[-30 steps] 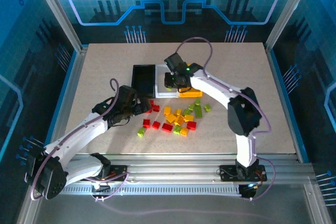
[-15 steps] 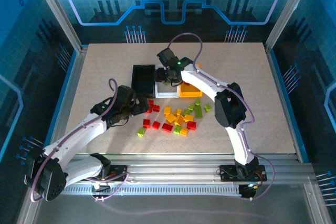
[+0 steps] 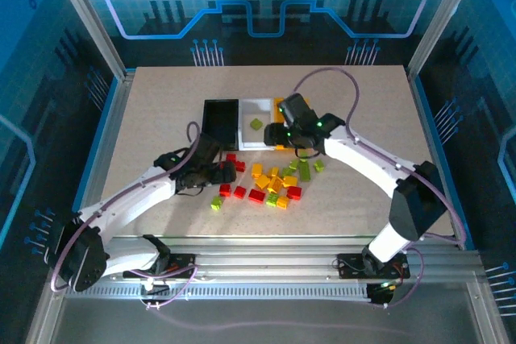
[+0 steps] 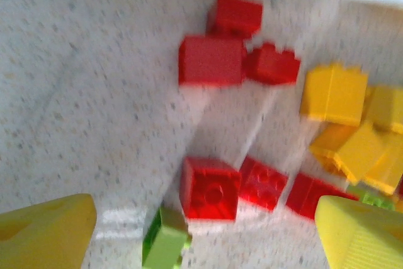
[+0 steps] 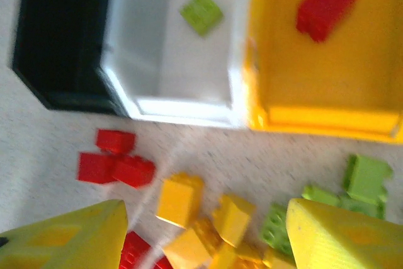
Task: Sort the legos into containers by color
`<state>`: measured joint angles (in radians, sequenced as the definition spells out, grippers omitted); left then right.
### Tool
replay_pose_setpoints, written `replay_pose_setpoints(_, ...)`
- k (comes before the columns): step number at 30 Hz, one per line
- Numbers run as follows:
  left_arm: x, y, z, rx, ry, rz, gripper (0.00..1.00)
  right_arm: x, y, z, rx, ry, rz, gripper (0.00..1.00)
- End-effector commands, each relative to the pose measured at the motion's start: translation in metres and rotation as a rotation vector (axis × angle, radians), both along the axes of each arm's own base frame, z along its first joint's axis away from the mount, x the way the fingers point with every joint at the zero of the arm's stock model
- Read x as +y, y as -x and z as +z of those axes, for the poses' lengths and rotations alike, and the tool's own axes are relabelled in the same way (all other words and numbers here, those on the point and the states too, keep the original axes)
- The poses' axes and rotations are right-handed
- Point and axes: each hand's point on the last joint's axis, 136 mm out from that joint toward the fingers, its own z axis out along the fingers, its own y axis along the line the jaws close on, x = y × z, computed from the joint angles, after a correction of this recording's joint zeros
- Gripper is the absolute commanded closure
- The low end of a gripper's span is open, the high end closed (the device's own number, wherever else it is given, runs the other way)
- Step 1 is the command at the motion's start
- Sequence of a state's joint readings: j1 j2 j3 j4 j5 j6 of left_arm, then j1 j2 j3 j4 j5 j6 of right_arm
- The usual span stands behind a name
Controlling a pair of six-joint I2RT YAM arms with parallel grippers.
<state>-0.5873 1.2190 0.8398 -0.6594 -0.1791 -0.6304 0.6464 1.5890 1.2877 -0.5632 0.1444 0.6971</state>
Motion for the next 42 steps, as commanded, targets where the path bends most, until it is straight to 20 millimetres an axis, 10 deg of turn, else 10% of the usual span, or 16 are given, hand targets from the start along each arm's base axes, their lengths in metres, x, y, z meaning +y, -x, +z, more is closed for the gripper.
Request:
replay_pose_setpoints(1, 0.009, 0.033, -0.012, 0.089, -0.100, -0.025, 0.08, -0.018, 0.013, -0.013, 0.026, -0.007, -0.046, 0.31)
replay_pose_setpoints(8, -0.020, 0.047, -0.012, 0.063, -0.083, -0.139, 0.12, -0.044, 0.026, -0.030, 0.049, -0.015, -0.104, 0.31)
replay_pose_setpoints(14, -0.073, 0.006, 0.014, -0.039, -0.042, -0.234, 0.17, -0.059, 0.032, -0.029, 0.041, -0.029, -0.141, 0.32)
replay_pose_setpoints(22, -0.109, -0.060, -0.016, -0.052, -0.104, -0.230, 0.22, -0.085, 0.044, -0.023, 0.024, -0.031, -0.183, 0.31)
replay_pose_setpoints(42, -0.109, -0.080, -0.073, 0.019, -0.172, -0.206, 0.55, -0.118, 0.055, -0.011, -0.008, -0.082, -0.250, 0.31)
